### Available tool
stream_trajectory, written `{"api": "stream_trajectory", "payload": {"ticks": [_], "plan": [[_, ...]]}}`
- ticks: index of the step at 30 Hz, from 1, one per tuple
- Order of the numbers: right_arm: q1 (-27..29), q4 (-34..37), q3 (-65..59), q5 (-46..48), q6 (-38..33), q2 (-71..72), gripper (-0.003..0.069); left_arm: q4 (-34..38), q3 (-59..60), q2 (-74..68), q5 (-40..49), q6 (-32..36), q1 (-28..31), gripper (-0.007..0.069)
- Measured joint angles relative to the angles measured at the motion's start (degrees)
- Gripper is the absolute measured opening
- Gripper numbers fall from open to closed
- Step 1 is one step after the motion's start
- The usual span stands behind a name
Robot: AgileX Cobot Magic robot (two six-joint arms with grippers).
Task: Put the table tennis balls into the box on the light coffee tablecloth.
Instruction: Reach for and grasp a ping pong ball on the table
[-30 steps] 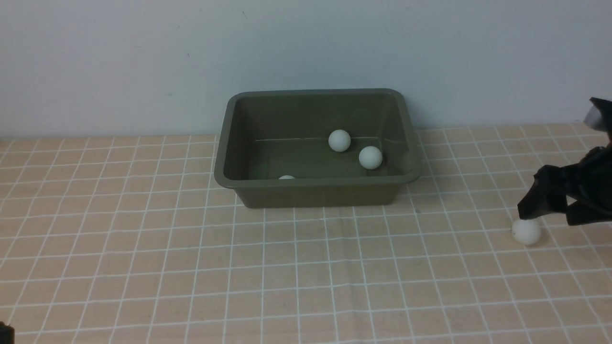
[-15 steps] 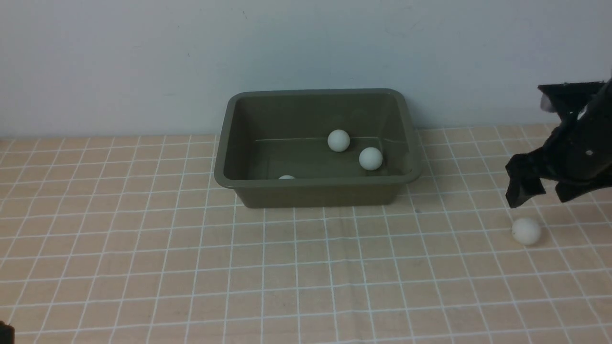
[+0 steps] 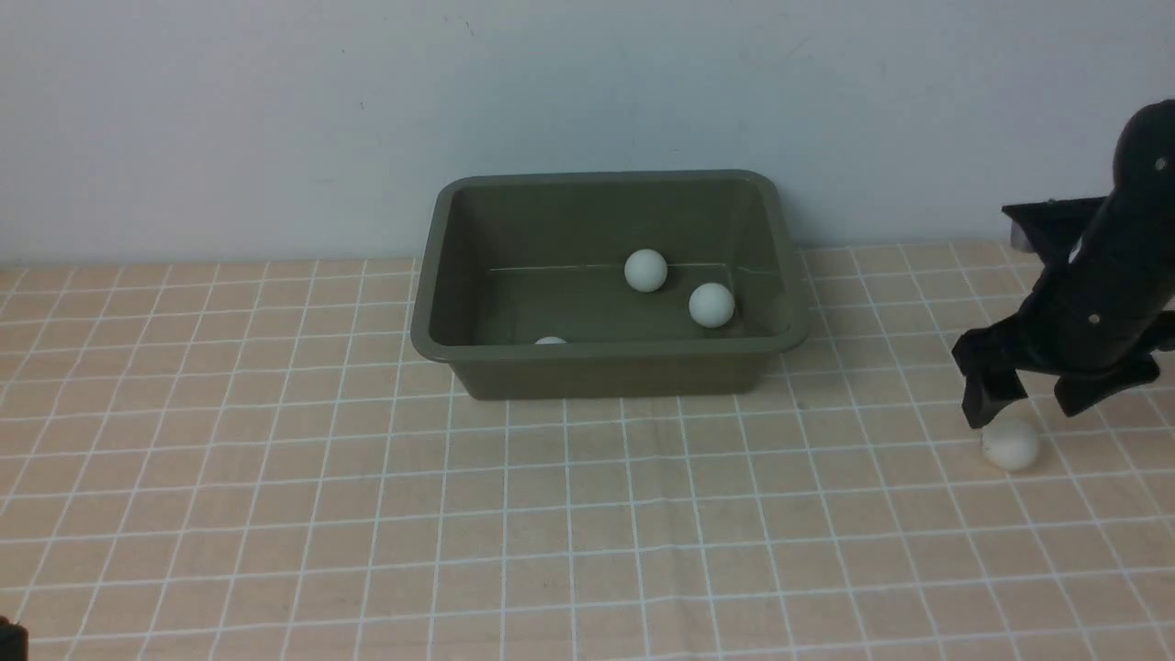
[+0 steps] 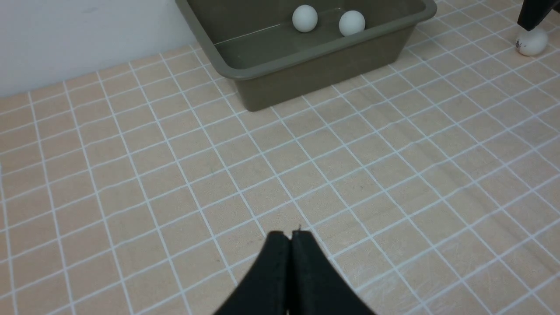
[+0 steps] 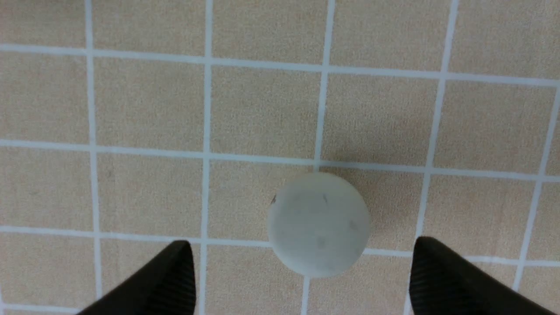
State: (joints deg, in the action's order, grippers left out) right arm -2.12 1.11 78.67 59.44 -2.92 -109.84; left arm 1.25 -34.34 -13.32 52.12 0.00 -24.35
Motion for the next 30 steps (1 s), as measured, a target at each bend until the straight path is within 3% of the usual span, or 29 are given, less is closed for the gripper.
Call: {"api": "stream_trajectory", "payload": {"ticks": [16,22,25,30], "plan": [[0.00,-1.11,0.41,-2.84,0.06,-5.79,0.0573,0.00,0.00,0.00,0.00,0.00,0.00,-0.0069],[0.00,-1.11,0.79,-2.13,1.34,-7.25,0.0470,0.00,0.00,0.00,0.05,0.00,0.00,-0.0069],[0.00,-1.11,2.77,0.46,1.53,-7.72,0.0364,0.00,0.00,0.00,0.05,0.00,0.00,-0.0069],[0.00,-0.78,11.01,6.37,1.53,-7.72,0.0365,0.00,0.00,0.00,0.05,0.00,0.00,-0.0069]]}}
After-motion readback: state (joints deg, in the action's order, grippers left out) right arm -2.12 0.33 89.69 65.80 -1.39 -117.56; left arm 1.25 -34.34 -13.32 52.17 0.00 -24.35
